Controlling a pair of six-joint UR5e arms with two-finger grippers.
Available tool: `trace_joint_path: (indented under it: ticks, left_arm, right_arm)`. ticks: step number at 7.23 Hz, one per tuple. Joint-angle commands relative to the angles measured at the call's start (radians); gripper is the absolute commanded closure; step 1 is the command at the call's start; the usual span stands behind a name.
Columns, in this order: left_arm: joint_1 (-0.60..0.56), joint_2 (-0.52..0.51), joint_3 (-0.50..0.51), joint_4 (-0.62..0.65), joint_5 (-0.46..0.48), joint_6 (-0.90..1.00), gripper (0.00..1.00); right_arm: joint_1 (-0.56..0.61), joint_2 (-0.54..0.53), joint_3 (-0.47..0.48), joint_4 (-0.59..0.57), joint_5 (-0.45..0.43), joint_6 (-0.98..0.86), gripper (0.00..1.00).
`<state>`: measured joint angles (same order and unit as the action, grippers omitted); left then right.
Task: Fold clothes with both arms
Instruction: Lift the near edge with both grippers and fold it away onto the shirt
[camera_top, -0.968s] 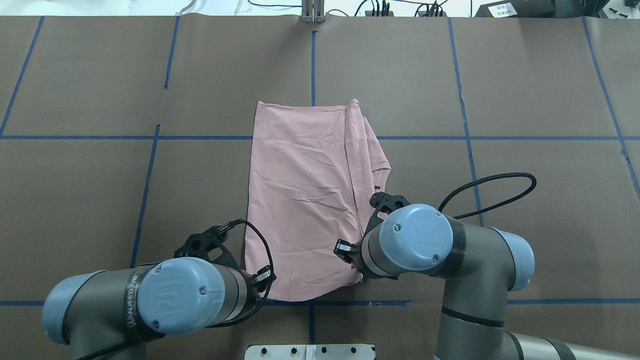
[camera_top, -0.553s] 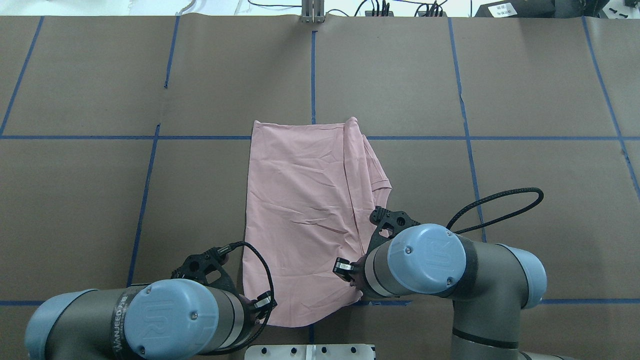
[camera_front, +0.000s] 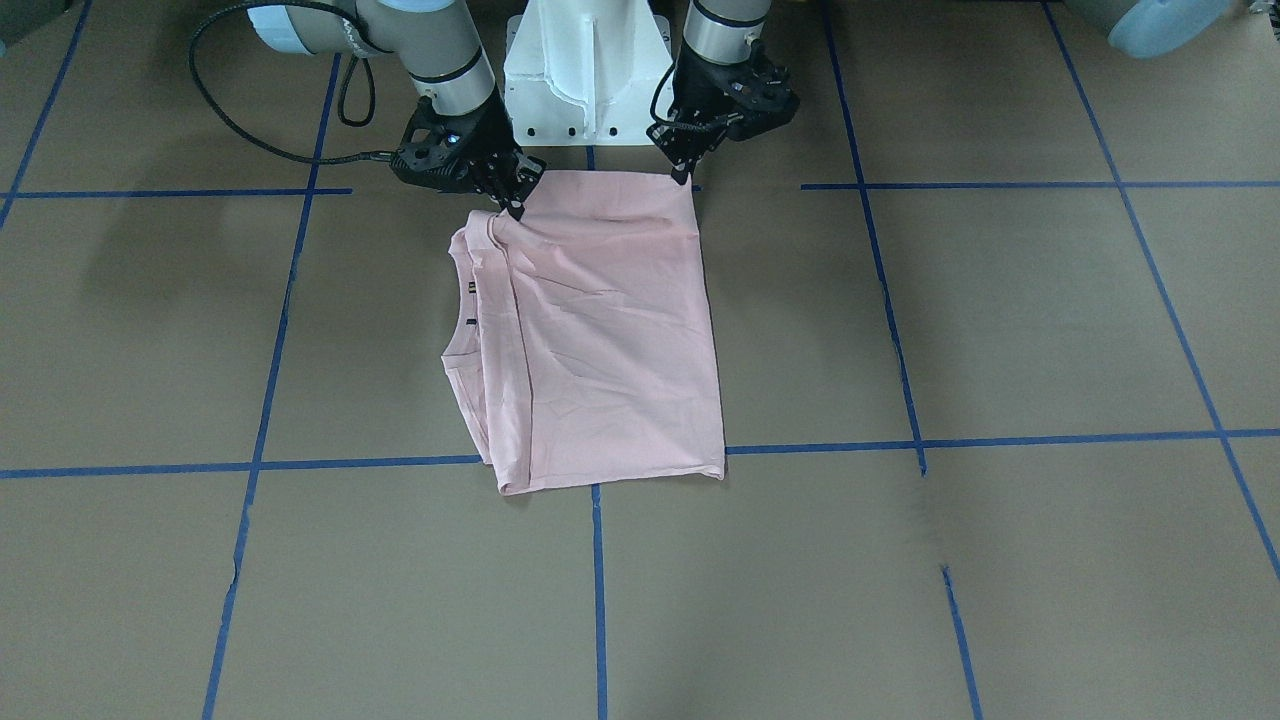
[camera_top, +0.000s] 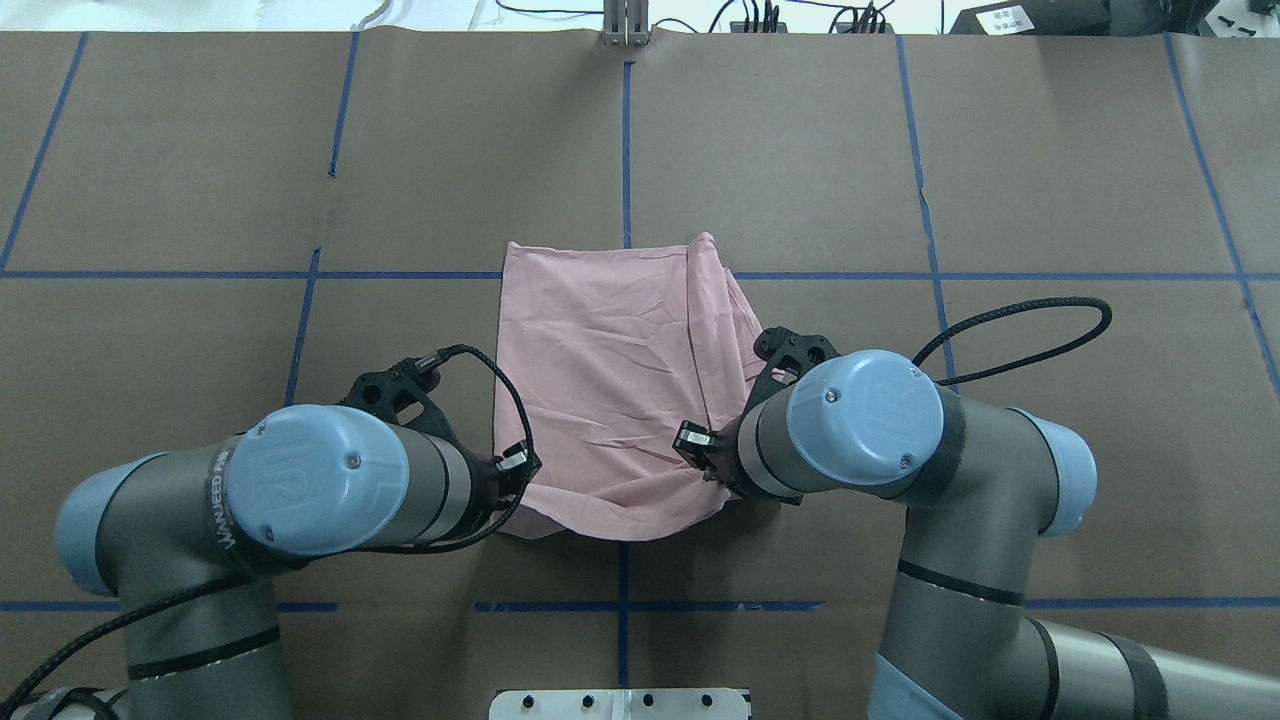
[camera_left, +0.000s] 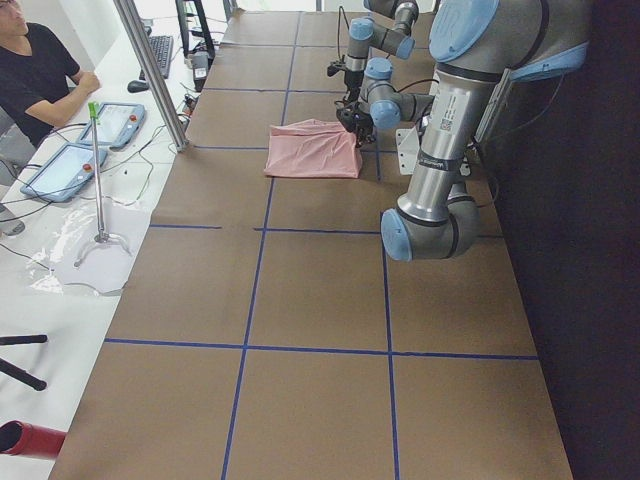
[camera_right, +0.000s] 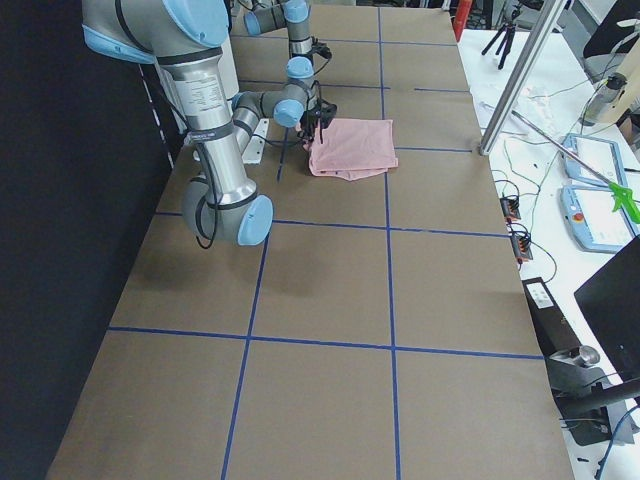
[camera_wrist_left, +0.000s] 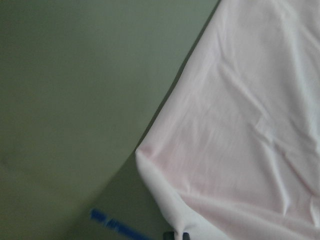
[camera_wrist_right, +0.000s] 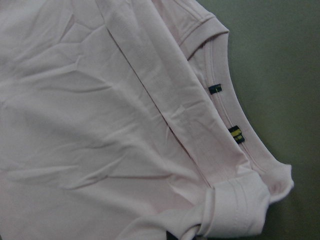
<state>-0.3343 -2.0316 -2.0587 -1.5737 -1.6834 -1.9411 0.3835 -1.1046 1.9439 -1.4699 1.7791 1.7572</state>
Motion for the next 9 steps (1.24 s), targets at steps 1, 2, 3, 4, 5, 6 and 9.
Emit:
trace_joint_path:
  ticks: [1, 2, 3, 4, 5, 6, 9]
  left_arm:
    - [-0.048, -0.001, 0.057, -0.101, -0.004, 0.001, 1.0]
    - [-0.052, -0.002, 0.058, -0.103, -0.002, -0.004, 1.0]
    - [-0.08, -0.007, 0.063, -0.106, -0.002, -0.004, 1.0]
    - [-0.133, -0.043, 0.133, -0.148, -0.002, -0.004, 1.0]
    - [-0.22, -0.13, 0.317, -0.249, -0.004, -0.004, 1.0]
    - [-0.308, -0.201, 0.517, -0.376, -0.007, -0.001, 0.81]
    - [-0.466, -0.266, 0.735, -0.525, -0.09, 0.198, 0.0]
  right_arm:
    - [0.038, 0.051, -0.109, 0.078, 0.0, 0.004, 1.0]
    - [0.049, 0.051, -0.111, 0.079, 0.0, 0.002, 1.0]
    - [0.07, 0.052, -0.117, 0.077, 0.0, -0.002, 1.0]
    - [0.124, 0.112, -0.202, 0.077, 0.003, -0.031, 1.0]
    - [0.18, 0.252, -0.373, 0.077, 0.006, -0.038, 1.0]
    - [0.228, 0.346, -0.522, 0.085, 0.008, -0.041, 1.0]
    - [0.359, 0.434, -0.827, 0.263, 0.026, -0.195, 0.0]
